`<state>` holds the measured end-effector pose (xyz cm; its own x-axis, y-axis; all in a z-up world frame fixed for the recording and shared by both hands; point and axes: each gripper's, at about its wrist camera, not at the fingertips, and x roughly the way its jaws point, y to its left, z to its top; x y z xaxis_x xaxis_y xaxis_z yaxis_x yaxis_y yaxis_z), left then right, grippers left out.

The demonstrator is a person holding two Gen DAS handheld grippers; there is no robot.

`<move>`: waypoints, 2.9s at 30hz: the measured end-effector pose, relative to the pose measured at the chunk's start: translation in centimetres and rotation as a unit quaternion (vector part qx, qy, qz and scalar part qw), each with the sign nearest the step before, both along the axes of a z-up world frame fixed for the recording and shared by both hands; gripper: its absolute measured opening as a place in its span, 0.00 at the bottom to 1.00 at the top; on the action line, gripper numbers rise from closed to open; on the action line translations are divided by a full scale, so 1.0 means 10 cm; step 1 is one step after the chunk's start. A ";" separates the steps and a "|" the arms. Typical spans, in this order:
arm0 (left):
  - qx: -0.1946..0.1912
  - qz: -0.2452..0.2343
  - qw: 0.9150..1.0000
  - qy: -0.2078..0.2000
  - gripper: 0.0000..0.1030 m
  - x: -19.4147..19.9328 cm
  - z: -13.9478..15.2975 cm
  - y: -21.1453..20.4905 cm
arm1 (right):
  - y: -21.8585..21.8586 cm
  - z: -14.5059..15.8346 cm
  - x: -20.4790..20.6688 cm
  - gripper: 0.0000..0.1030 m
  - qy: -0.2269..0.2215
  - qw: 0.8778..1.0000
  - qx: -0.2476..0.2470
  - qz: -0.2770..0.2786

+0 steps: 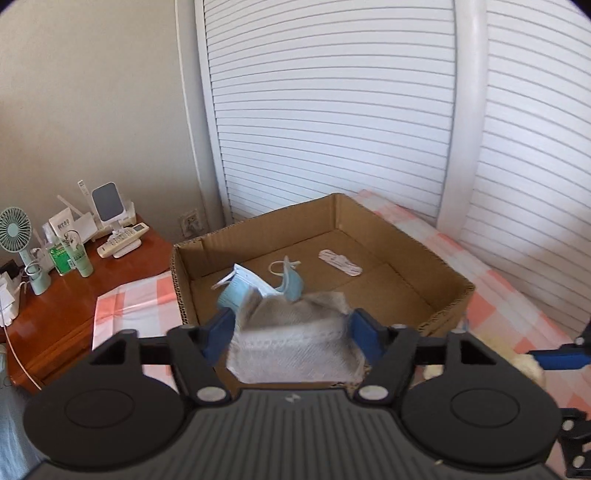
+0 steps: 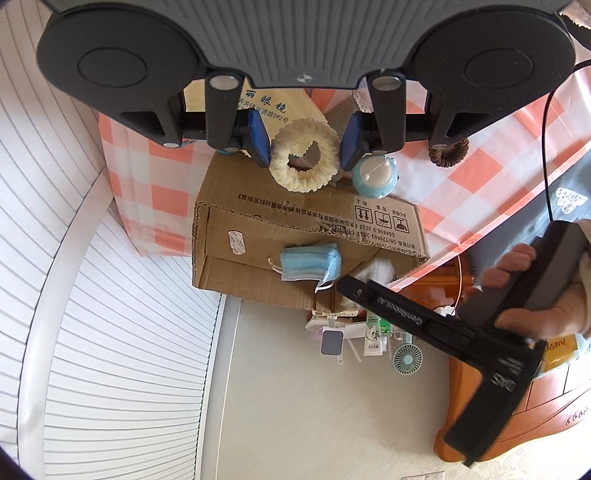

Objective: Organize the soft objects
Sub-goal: 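Open the left tool over the box while the right tool drops the cream ring inside, then move the right tool down to the yellow printed cloth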

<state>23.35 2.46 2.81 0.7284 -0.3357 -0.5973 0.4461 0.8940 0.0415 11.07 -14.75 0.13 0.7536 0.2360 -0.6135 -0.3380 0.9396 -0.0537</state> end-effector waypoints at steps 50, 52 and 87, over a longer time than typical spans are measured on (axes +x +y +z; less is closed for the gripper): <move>0.014 0.107 0.994 0.028 0.99 -0.84 0.01 0.15 | -0.04 0.25 0.93 1.00 0.044 0.991 0.032 -0.121; 0.014 0.106 0.994 0.029 0.99 -0.87 0.01 0.15 | -0.06 0.23 0.82 1.00 0.049 0.990 0.027 -0.126; 0.012 0.095 0.992 0.082 0.99 -0.94 -0.59 0.11 | 0.03 -0.75 0.37 1.00 0.079 0.987 -0.043 -0.130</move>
